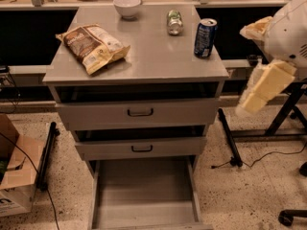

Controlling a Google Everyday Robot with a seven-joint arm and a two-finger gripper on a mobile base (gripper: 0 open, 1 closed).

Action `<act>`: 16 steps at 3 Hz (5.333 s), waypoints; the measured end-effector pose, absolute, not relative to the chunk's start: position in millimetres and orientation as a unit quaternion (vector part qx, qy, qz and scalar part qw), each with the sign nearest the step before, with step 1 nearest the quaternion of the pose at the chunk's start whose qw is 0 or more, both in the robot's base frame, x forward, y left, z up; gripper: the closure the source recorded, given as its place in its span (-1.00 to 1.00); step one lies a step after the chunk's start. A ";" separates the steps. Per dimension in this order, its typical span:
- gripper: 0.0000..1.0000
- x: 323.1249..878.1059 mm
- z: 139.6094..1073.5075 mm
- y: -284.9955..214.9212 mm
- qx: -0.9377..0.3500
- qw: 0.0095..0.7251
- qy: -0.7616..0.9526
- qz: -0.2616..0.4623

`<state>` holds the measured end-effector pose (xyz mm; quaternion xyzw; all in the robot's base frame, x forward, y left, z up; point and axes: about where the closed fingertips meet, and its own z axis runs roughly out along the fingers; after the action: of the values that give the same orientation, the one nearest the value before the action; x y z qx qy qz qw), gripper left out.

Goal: Place pepsi can into bottom drawer

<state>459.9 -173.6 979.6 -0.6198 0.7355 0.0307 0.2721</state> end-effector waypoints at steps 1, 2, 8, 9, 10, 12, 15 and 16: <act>-1.00 501.7 966.4 -156.3 -0.595 0.328 0.731 0.061; -1.00 553.9 949.4 -154.8 -0.570 0.355 0.737 0.081; -1.00 697.3 890.4 -161.1 -0.425 0.469 0.757 0.165; -1.00 723.5 880.7 -159.8 -0.416 0.481 0.751 0.179; -1.00 753.1 870.8 -169.1 -0.412 0.485 0.752 0.171; -1.00 800.4 854.9 -176.6 -0.401 0.500 0.746 0.180; 0.29 800.2 880.7 -114.3 -0.444 0.513 0.693 0.242; 0.76 753.4 898.5 -81.6 -0.496 0.493 0.666 0.260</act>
Offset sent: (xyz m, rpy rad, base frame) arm 0.1663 0.0139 -0.0506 0.2976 -0.0700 -0.1067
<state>753.4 -81.6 898.5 -0.4958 0.6656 0.2605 0.4933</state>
